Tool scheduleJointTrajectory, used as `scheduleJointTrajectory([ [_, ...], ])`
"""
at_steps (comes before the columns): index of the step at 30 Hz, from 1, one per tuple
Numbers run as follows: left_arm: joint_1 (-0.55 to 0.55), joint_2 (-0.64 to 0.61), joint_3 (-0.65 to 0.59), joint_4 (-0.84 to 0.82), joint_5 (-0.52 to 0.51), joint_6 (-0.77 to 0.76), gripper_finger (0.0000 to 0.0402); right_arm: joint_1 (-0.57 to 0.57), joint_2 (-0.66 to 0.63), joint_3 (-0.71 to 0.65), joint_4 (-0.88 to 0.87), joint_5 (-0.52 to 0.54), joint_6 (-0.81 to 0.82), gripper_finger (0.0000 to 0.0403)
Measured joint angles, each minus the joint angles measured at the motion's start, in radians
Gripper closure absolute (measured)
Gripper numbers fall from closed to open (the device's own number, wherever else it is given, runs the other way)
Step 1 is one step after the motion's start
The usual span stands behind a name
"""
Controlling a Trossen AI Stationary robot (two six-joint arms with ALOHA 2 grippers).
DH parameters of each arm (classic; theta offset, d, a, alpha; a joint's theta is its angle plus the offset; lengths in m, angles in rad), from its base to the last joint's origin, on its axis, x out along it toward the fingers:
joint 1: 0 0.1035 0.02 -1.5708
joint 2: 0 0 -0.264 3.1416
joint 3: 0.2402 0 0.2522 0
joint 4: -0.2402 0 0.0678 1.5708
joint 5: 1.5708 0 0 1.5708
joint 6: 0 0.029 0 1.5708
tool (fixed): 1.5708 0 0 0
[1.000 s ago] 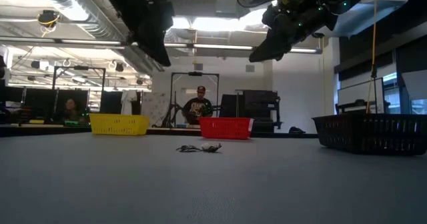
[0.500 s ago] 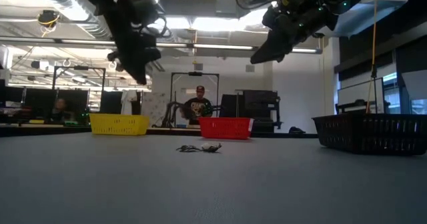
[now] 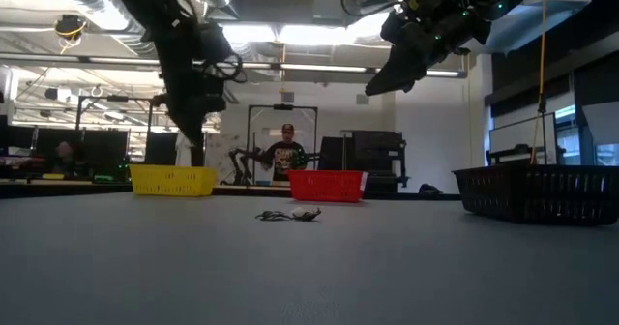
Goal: Sort Halloween decoration
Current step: Put the yellow skull toy into the yellow bin
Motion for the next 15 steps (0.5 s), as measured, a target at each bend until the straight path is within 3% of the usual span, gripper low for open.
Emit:
scheduleJointTrajectory([
  [15, 0.000, 0.010, -0.048, 0.022, -0.020, 0.037, 0.0374, 0.000, 0.000, 0.000, -0.069, 0.002, -0.008, 0.0308],
])
